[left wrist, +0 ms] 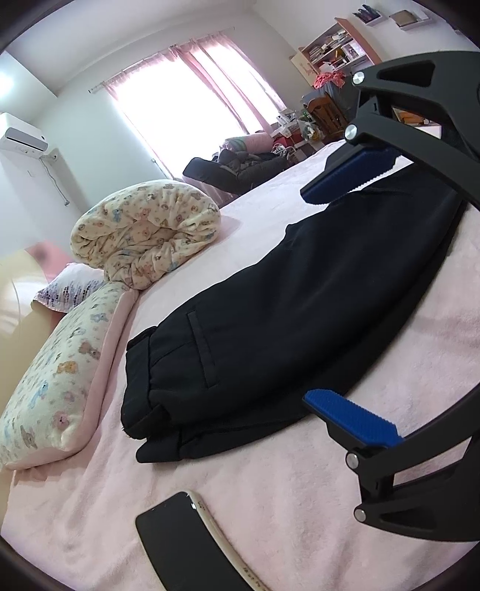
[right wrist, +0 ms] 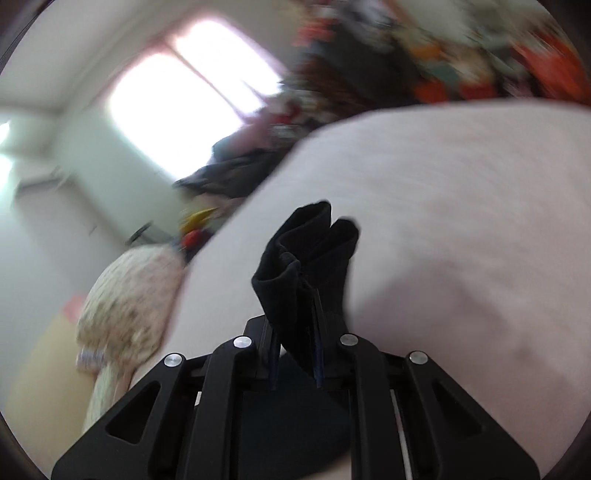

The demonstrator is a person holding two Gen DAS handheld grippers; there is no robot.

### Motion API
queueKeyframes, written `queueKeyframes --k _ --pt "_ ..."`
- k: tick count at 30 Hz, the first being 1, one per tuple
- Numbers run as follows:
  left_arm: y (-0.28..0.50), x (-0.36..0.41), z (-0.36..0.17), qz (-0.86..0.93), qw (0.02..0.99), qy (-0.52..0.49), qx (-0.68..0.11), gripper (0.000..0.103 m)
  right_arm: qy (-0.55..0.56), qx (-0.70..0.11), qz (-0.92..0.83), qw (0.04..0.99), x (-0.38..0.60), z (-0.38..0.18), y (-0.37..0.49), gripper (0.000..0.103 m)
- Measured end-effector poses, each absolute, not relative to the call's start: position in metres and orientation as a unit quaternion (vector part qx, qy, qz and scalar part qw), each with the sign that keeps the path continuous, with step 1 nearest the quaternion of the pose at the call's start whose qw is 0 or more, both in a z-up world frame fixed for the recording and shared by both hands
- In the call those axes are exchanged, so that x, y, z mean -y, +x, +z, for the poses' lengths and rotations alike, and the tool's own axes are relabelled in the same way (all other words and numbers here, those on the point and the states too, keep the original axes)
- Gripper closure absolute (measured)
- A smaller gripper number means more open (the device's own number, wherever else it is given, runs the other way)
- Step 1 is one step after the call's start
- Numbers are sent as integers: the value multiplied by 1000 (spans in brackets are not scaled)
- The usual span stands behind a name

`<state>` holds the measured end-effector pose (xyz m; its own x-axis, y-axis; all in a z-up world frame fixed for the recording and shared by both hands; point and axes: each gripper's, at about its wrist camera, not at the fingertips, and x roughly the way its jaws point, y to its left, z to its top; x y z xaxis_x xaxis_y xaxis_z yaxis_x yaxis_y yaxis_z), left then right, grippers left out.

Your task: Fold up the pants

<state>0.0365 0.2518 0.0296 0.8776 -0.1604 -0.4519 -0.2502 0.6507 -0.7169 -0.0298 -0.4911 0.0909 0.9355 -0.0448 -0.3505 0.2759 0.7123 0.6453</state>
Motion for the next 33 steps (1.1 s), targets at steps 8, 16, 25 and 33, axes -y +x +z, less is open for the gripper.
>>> queueKeyframes --k 8,16,25,33 --pt "39 -257 23 17 865 -433 -255 2 256 -200 82 942 297 127 44 88" --pt "47 -261 13 15 853 -443 -277 2 207 -331 141 910 142 36 99 88" --pt "53 -259 11 1 847 -450 -282 2 25 -369 160 915 58 38 106 87" --pt "54 -257 10 -3 844 -454 -287 2 -32 -401 224 888 48 32 69 41"
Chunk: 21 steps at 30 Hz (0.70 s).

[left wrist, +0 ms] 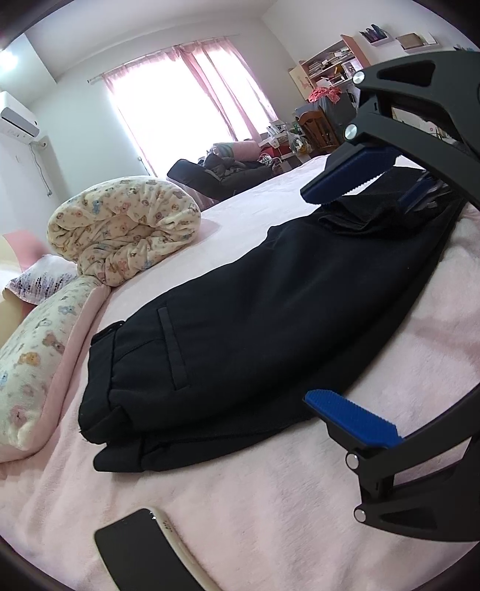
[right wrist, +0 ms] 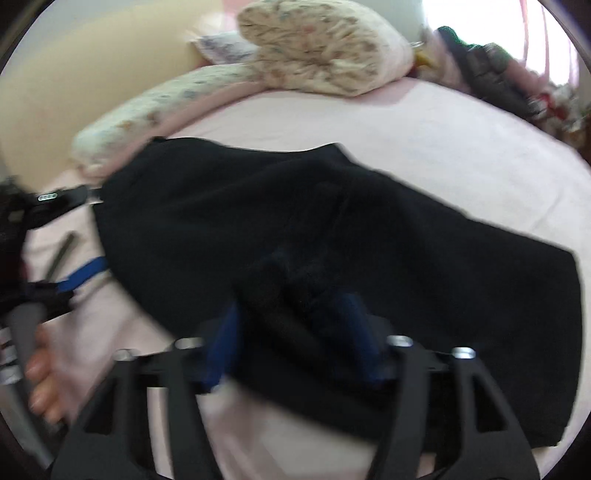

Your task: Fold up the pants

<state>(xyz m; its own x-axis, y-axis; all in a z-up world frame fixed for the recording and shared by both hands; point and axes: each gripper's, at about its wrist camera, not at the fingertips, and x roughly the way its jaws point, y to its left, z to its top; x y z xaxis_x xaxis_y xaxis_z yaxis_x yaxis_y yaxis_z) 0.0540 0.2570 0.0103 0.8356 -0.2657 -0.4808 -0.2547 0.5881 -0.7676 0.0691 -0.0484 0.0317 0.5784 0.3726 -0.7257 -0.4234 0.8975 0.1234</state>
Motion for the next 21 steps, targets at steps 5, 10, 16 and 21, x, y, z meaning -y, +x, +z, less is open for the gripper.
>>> queueKeyframes --k 5,10,16,21 --pt "55 -256 8 -4 840 -458 -289 2 -12 -327 237 915 69 55 46 55" --pt "56 -256 9 -4 840 -458 -291 2 -49 -340 224 912 64 46 56 66" --pt "57 -255 9 -5 840 -456 -293 2 -56 -373 226 898 47 22 72 66" --pt "56 -257 7 -8 835 -465 -293 2 -13 -366 205 907 59 22 77 91"
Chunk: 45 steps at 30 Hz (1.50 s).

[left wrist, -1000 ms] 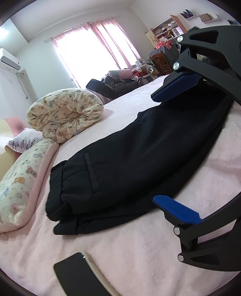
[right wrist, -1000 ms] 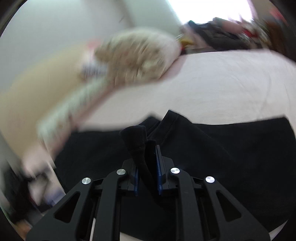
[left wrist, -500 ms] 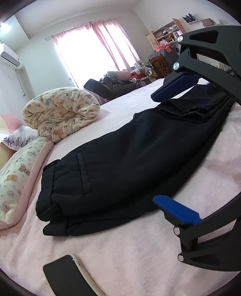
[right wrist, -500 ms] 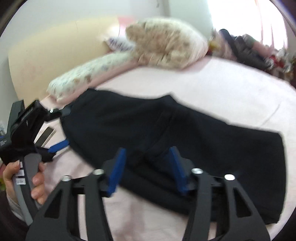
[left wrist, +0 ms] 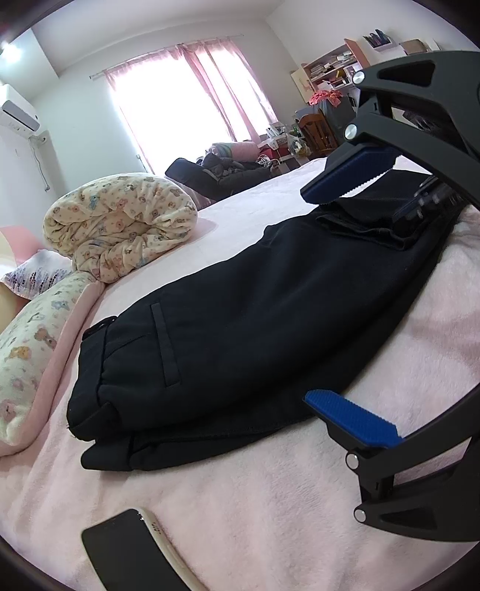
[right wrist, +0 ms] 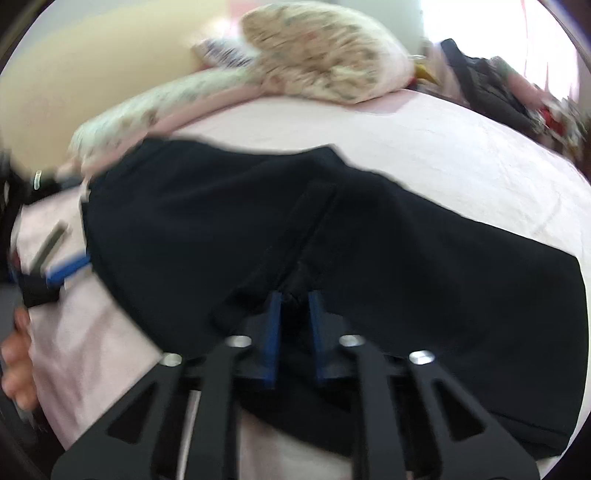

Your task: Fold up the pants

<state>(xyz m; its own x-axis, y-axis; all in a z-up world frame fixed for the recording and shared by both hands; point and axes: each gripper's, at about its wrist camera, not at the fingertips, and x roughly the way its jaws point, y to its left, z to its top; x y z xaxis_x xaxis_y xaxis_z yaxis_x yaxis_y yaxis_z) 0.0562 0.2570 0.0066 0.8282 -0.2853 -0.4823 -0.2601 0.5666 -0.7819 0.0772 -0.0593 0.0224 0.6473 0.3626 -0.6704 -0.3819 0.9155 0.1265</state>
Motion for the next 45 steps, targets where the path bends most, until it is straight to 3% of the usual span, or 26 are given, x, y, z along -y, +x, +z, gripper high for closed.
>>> queueKeyframes --k 3,6,11,15,23,24,25,26,31,36,39,45 --pt "56 -259 6 -9 833 -469 -293 2 58 -317 215 922 79 50 71 92" --pt "57 -259 5 -6 832 -471 -292 2 53 -295 242 923 70 66 60 91" --pt "58 -259 5 -3 833 -469 -293 2 -35 -392 234 889 29 13 76 89" --pt "56 -264 4 -3 831 -475 -290 2 -43 -392 229 890 27 9 74 78" --pt "54 -273 12 -18 843 -460 -279 2 -61 -401 211 889 23 14 70 71" --pt "53 -276 14 -25 841 -462 -282 2 -66 -403 213 888 23 15 68 62" --pt "52 -279 16 -32 837 -466 -286 2 -73 -408 230 881 22 17 64 37" --pt "50 -283 18 -41 832 -470 -293 2 -78 -407 249 876 21 18 58 31" --pt "44 -299 20 -55 821 -463 -330 2 -43 -321 286 902 55 47 6 29" --pt "59 -313 18 -27 809 -464 -358 2 1 -282 271 920 118 60 -28 21" --pt "78 -313 8 -6 792 -467 -393 2 -32 -280 240 929 136 56 -42 20" --pt "109 -300 2 33 789 -433 -435 2 10 -303 214 929 172 37 -42 20"
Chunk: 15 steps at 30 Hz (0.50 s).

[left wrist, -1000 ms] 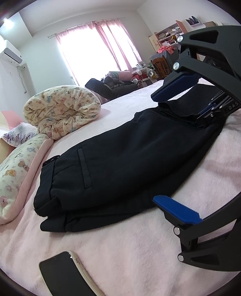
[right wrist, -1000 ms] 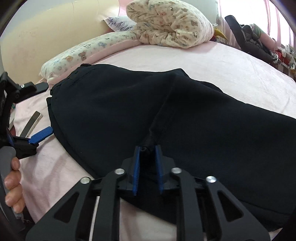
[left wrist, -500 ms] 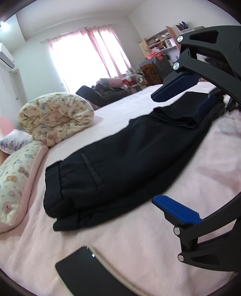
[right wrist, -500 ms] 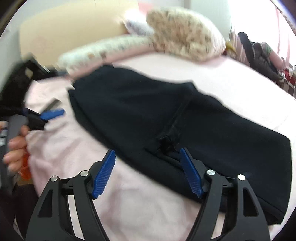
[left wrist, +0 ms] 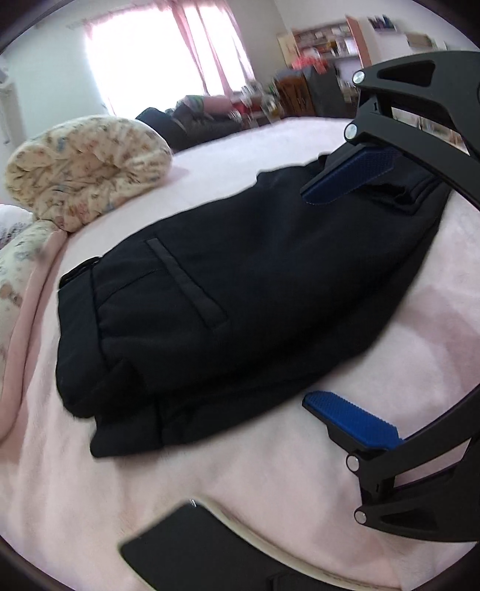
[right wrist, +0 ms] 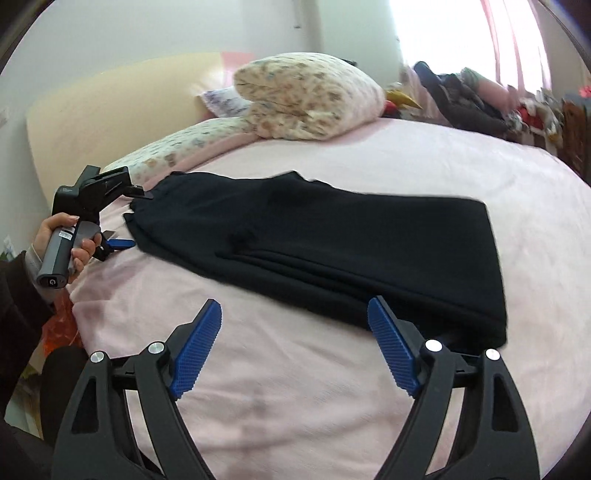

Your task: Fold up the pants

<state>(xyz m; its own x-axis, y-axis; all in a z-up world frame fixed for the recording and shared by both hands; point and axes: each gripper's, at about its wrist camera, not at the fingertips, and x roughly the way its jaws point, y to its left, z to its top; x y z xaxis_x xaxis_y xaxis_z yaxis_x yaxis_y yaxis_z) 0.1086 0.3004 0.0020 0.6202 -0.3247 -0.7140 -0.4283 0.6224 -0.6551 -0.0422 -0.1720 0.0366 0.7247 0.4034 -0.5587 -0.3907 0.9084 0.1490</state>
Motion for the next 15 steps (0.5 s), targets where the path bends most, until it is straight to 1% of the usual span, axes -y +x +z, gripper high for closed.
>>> queueKeyframes --k 3,7,14,15 --pt "123 -293 2 47 789 -415 -450 2 30 -304 210 929 187 27 -44 18" --pt "133 -284 4 46 799 -396 -449 2 32 -303 207 930 195 19 -45 18" --pt "138 -288 8 25 796 -450 -404 4 50 -295 218 929 205 17 -49 18" --pt "138 -290 10 21 795 -454 -403 7 52 -295 220 928 206 17 -49 18"
